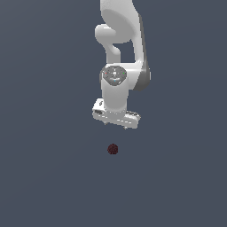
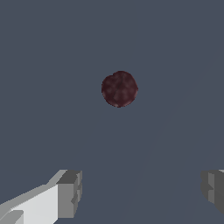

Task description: Pick up the object and move it to a goal position.

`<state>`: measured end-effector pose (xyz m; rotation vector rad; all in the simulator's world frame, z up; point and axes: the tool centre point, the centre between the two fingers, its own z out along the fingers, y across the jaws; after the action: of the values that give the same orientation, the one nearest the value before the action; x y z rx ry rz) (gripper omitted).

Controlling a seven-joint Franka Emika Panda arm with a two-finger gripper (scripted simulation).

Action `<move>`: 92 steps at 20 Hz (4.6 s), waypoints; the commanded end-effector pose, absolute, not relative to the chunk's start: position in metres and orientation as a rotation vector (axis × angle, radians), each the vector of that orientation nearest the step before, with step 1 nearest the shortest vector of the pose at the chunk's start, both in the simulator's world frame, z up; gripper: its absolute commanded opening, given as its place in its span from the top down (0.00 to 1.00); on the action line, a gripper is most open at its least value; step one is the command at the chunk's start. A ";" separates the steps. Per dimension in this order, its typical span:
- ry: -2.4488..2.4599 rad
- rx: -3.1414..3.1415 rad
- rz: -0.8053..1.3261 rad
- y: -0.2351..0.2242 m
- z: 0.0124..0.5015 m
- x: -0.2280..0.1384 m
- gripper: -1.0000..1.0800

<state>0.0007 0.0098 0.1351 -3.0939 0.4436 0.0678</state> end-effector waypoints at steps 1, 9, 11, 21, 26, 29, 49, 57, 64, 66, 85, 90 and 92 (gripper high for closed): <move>0.552 -3.077 0.066 0.009 0.132 0.006 0.04; 0.899 -2.997 0.059 0.005 0.120 0.022 0.04; 0.983 -2.971 0.057 0.005 0.118 0.026 0.04; 1.390 -2.809 0.042 0.001 0.103 0.045 0.04; 1.582 -2.709 0.032 -0.001 0.096 0.054 0.04; 1.692 -2.643 0.025 -0.001 0.092 0.060 0.04; 2.003 -2.421 0.001 -0.003 0.079 0.075 0.04; 2.006 -2.418 0.001 -0.003 0.054 0.075 0.04; 2.008 -2.416 0.001 -0.003 0.028 0.075 0.04; 2.008 -2.416 0.001 -0.003 0.028 0.076 0.04; 2.008 -2.416 0.001 0.000 0.029 0.069 1.00; 2.008 -2.416 0.001 0.005 0.031 0.057 1.00; 2.008 -2.416 0.001 0.008 0.032 0.050 1.00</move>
<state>0.0547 0.0052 0.0306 -2.4164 2.0094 0.0019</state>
